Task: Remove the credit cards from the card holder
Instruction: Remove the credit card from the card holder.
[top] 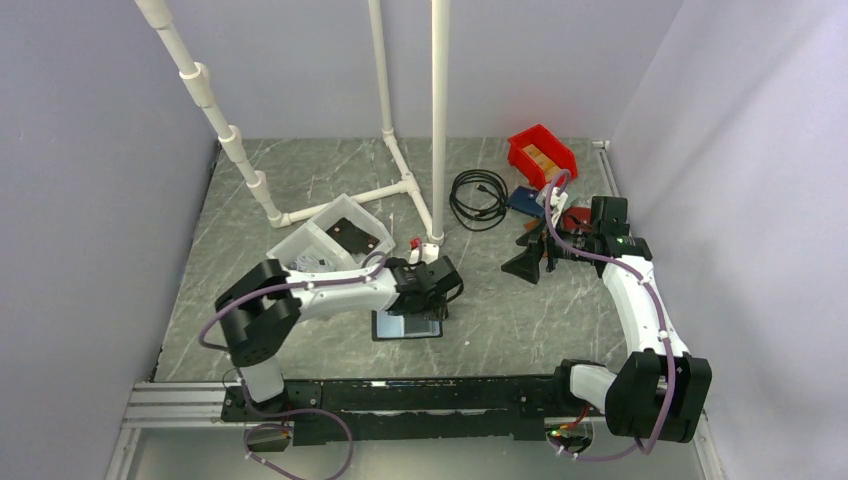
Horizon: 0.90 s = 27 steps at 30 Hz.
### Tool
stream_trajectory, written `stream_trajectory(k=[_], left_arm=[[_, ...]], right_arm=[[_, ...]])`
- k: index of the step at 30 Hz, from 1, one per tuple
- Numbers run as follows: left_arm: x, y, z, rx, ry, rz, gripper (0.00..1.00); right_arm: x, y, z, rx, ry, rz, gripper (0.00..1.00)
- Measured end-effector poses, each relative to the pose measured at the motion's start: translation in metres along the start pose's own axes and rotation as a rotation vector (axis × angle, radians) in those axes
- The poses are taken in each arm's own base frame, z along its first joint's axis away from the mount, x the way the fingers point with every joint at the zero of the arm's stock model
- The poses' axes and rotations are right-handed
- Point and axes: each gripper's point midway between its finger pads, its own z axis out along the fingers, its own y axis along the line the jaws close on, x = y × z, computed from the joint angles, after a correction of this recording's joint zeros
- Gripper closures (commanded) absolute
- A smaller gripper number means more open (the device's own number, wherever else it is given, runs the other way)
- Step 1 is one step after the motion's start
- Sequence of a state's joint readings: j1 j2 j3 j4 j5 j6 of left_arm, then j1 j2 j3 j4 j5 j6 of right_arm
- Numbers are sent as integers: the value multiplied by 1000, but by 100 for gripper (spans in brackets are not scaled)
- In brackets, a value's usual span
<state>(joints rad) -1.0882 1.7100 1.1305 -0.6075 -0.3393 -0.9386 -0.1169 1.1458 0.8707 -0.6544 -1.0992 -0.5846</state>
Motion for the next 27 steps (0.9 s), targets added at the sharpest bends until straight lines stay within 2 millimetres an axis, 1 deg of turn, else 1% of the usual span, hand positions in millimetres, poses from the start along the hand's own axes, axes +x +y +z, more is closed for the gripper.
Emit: stream_trajectory(k=[5,8,15,27], left_arm=[[7,6,12,-130,44,32,27],[9,7,11,-154,45,36,28],[10,7,11,-144,33,31,30],[15,16,9,-115,16,-14,33]], right_arm=[[0,0,0,-1,1,0,6],[0,1,0,-3,2,0,6],[0,2,1,-8,3,-1,6],[0,2,1,-8,4,-4,6]])
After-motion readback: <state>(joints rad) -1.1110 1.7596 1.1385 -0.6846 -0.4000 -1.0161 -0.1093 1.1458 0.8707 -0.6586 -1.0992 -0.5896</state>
